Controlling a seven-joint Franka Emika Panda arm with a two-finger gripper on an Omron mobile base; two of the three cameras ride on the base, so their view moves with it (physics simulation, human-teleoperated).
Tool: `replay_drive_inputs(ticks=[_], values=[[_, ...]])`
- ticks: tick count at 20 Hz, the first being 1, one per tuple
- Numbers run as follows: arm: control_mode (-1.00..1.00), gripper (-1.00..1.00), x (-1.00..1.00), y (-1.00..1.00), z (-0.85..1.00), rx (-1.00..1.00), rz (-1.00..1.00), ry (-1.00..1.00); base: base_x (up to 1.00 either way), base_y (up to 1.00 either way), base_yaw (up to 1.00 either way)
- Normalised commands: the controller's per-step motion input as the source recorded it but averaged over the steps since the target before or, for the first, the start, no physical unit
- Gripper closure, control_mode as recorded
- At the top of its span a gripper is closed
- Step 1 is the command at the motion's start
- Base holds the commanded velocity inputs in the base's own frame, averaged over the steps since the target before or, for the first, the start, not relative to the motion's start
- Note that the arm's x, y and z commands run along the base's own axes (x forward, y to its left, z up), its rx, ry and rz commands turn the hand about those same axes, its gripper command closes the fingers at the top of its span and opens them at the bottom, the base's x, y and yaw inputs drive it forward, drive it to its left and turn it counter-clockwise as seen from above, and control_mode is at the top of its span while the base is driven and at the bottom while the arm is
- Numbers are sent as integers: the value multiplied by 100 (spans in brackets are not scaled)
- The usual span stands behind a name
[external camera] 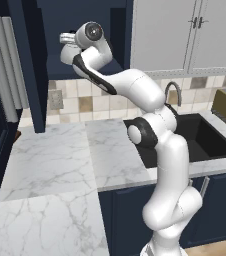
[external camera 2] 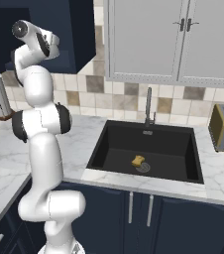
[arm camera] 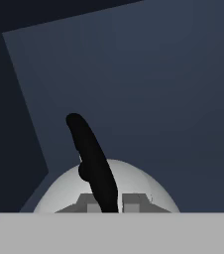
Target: Open the cabinet, pick the kettle from the cabinet, and place it in the sink.
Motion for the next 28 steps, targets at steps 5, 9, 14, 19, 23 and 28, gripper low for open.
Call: replay_drive_inputs(ticks=[5,9,14,19,23,28], values=[[-100,100,-12,-4,24,4,-3,3,0,0,0],[-100,100,-13,-7,24,3,-2,8,0,0,0],[-100,100,-19,-8,18,0,-1,8,0,0,0],[-100,100,-23,-10,17,0,0,3,0,0,0],[-100,100,-33,-9,4,0,0,0,0,0,0],[-100,100,-43,-6,-1,0,0,0,0,0,0]])
